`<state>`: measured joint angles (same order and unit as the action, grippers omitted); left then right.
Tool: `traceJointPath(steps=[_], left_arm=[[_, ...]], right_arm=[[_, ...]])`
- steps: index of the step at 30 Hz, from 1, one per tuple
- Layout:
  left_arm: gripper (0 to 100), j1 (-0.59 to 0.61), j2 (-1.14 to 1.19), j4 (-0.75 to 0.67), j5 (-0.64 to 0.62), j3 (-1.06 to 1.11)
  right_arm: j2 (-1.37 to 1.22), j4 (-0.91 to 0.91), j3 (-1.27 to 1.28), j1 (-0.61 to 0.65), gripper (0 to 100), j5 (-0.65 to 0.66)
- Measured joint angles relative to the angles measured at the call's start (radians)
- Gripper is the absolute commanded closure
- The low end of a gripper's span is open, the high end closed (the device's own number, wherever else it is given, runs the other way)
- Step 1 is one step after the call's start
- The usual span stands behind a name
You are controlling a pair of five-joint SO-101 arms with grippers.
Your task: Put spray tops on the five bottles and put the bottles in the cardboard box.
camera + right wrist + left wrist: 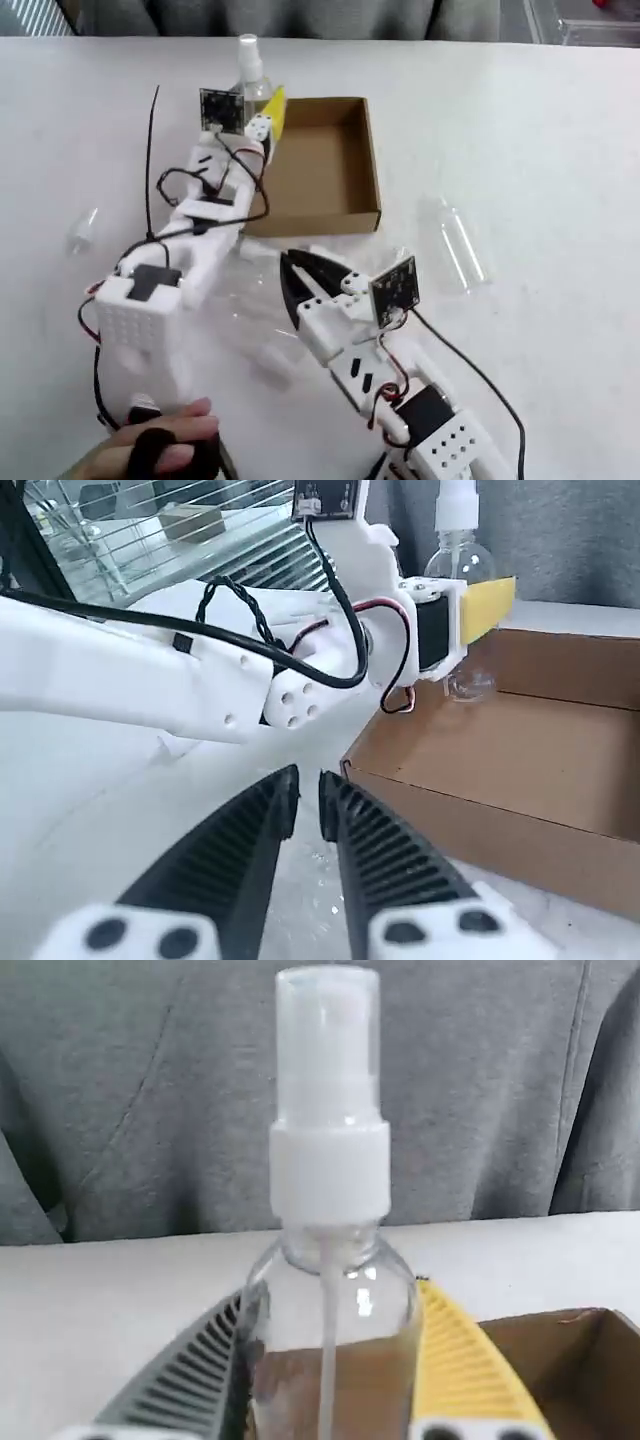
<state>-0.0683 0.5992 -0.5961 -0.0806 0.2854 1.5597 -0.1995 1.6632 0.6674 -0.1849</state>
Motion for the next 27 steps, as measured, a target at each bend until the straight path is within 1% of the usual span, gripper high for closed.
traceJointPath(steps=[8,13,15,27], left_arm=[[97,0.006,0.1,0.0,-0.003,-0.071],[87,0.006,0.112,0.0,-0.003,-0.078],[84,0.006,0.112,0.0,-0.003,-0.078],[79,0.009,0.112,0.0,-0.026,-0.069]], right_arm=[[0.0,0.0,0.0,0.0,98.4,0.0],[0.0,0.0,0.0,0.0,98.4,0.0],[0.0,0.0,0.005,0.0,98.4,0.0],[0.0,0.0,0.005,0.0,98.4,0.0]])
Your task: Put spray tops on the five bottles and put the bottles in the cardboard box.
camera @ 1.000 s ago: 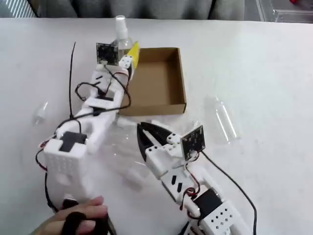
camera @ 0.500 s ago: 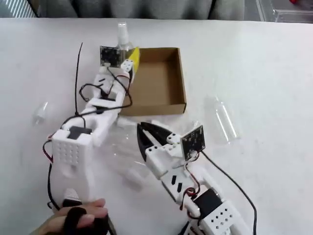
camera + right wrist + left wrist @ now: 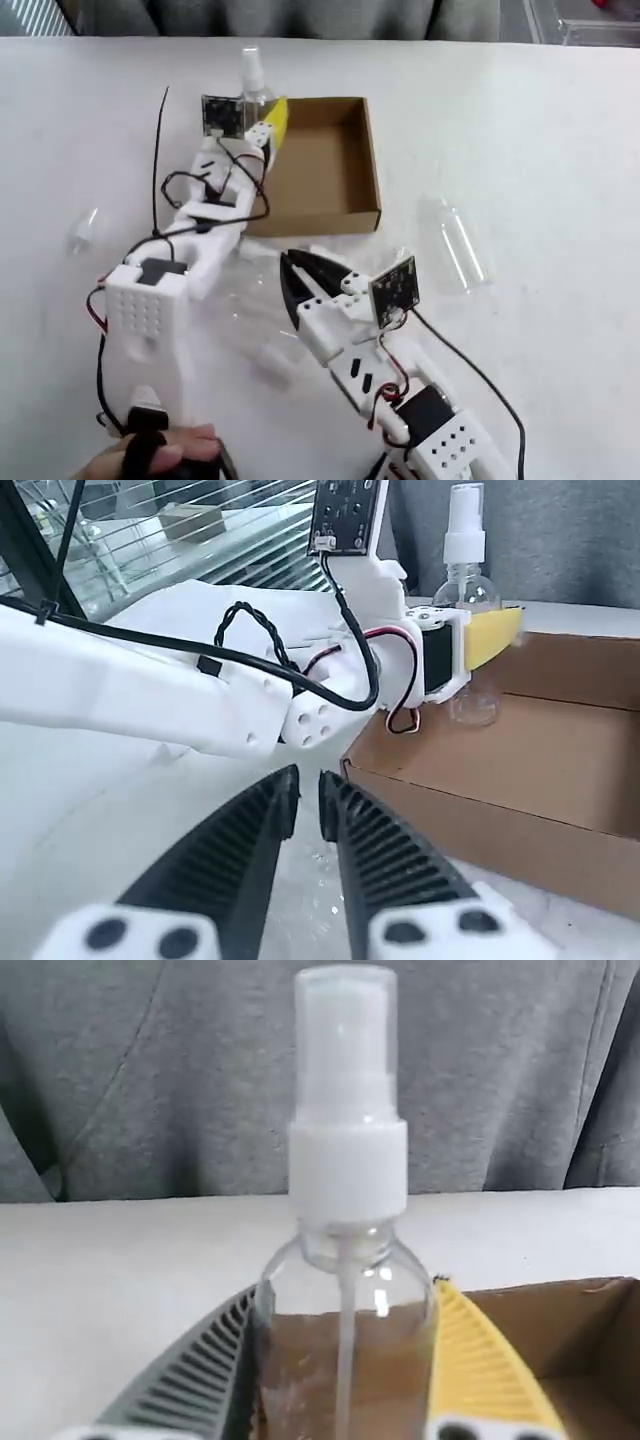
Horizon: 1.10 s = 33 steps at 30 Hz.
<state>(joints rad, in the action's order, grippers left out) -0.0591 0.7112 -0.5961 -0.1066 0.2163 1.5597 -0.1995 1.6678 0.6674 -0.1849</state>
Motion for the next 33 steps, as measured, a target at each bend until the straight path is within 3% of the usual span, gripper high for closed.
traceJointPath(steps=[13,33], left_arm=[[76,0.005,-0.078,-0.014,0.0,0.133],[76,0.005,-0.084,-0.014,0.0,0.138]], right_arm=[[0.0,0.0,0.0,0.0,98.4,0.0],[0.0,0.0,0.0,0.0,98.4,0.0]])
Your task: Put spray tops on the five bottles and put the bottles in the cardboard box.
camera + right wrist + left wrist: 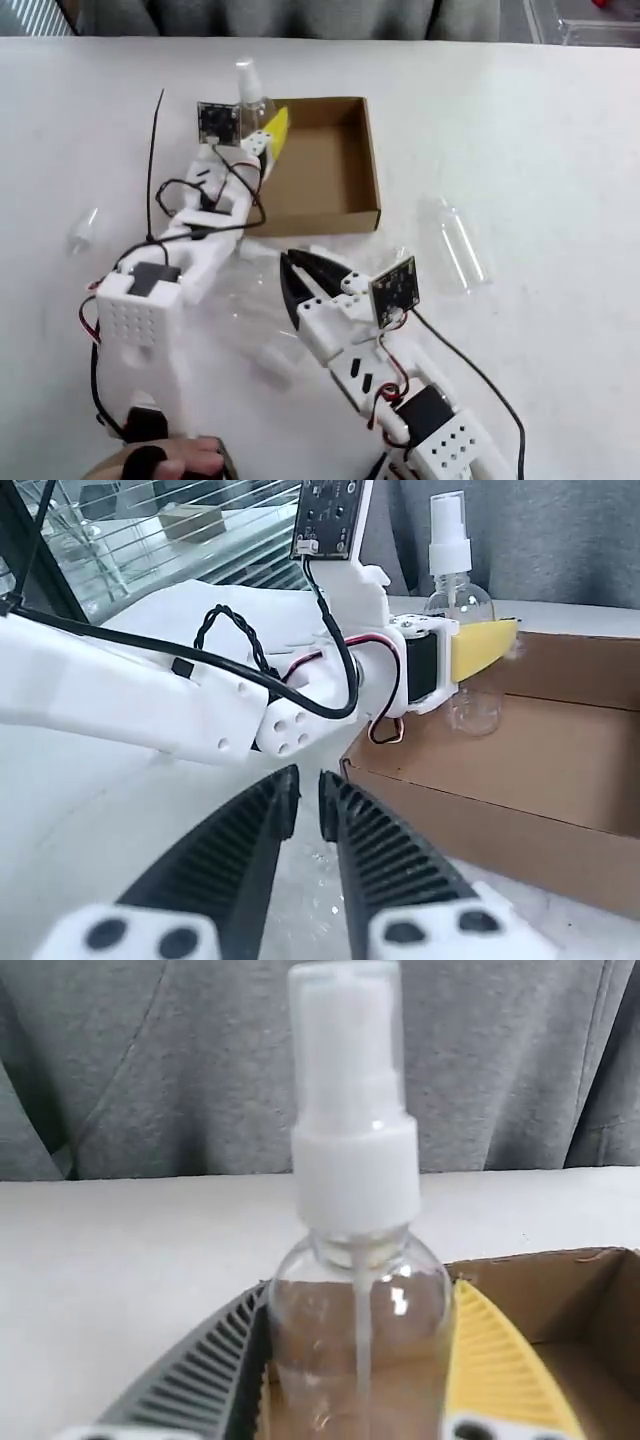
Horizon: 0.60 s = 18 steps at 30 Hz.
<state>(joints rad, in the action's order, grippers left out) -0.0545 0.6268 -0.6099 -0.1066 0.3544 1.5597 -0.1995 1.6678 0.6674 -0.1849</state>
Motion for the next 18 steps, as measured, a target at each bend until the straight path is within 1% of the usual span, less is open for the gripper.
traceJointPath(steps=[4,9,18], left_arm=[[76,0.0,0.0,0.0,0.0,0.0],[69,0.0,0.0,0.0,0.0,0.0],[70,-0.003,0.002,0.002,0.0,0.002]], right_arm=[[0.0,0.0,0.0,0.0,98.4,-0.002],[0.0,0.0,0.0,0.0,98.4,-0.002],[0.0,0.0,0.0,0.0,98.4,0.009]])
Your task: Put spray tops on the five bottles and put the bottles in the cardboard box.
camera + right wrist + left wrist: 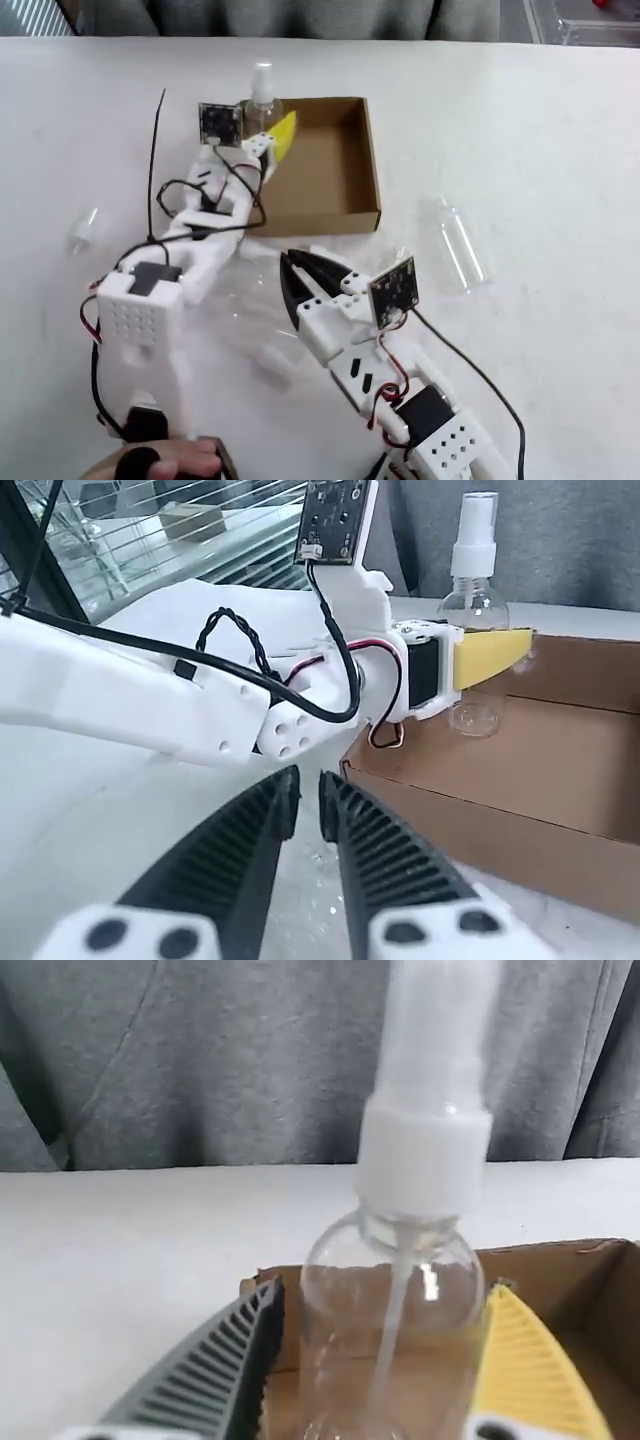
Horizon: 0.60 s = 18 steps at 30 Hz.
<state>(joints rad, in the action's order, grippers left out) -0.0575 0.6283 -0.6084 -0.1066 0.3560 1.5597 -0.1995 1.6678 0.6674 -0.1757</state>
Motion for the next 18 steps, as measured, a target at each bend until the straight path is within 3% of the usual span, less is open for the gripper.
traceJointPath(steps=[18], left_arm=[[71,0.0,-0.227,0.0,0.0,0.203]], right_arm=[[0.0,0.0,0.0,0.0,98.4,0.018]])
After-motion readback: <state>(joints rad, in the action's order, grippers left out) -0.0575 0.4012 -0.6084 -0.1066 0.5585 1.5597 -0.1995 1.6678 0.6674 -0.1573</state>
